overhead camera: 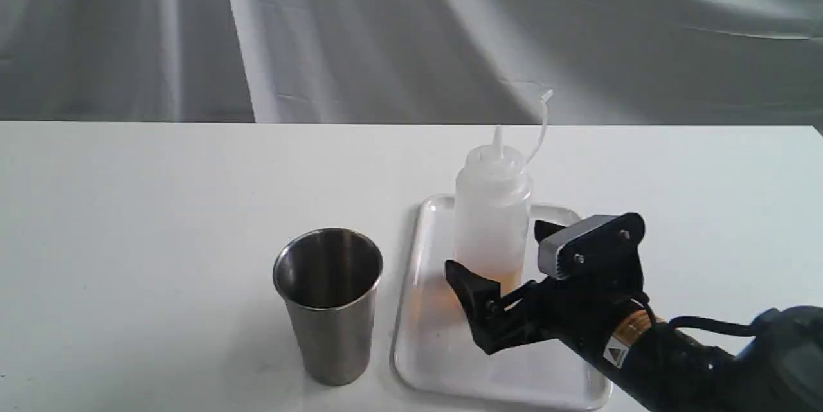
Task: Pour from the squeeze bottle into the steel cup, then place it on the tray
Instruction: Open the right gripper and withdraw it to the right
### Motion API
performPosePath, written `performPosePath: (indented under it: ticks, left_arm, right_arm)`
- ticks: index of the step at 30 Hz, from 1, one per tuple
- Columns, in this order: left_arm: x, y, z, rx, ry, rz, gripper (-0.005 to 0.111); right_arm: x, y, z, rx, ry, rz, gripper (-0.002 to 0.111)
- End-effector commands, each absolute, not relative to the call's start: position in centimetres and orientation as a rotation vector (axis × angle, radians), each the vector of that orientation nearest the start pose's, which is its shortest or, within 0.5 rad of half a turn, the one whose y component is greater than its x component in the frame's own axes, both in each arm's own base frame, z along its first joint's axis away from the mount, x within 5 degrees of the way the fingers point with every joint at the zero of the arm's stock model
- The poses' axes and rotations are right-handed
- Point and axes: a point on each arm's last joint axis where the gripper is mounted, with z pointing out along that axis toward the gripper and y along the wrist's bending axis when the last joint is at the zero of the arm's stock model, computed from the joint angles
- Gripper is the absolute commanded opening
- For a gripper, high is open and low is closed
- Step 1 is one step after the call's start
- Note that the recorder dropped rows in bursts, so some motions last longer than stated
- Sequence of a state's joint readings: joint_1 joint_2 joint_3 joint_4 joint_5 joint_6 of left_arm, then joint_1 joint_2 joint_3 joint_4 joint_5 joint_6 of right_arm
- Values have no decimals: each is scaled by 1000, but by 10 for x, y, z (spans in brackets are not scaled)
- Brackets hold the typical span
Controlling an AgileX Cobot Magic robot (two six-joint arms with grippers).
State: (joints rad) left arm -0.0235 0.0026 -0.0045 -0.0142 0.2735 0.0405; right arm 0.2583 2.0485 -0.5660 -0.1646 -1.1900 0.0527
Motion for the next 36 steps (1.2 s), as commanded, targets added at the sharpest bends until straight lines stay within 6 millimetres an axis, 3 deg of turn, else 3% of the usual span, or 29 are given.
performPosePath:
  ticks: [1,9,15,18,20,27,36]
  left_arm:
    - [55,-2,189,40,1749,-5,0]
    - [55,-2,189,42,1749,-3,0]
    - [55,-2,189,42,1749,-3,0]
    - [55,-2,189,40,1749,-5,0]
    - [55,-2,189,40,1749,-5,0]
    - [55,-2,189,40,1749,-5,0]
    - [55,-2,189,41,1749,-3,0]
  right_arm:
    - [293,92,107,-374,1725,293,105]
    - [274,88,131,-385,1709,293,105]
    - [253,83,148,-396,1683,295,99]
    - [242,80,154,-397,1681,293,86]
    - [236,79,156,-412,1694,291,72]
    - [220,79,167,-503,1725,298,0]
    - [205,80,198,-500,1654,354,0]
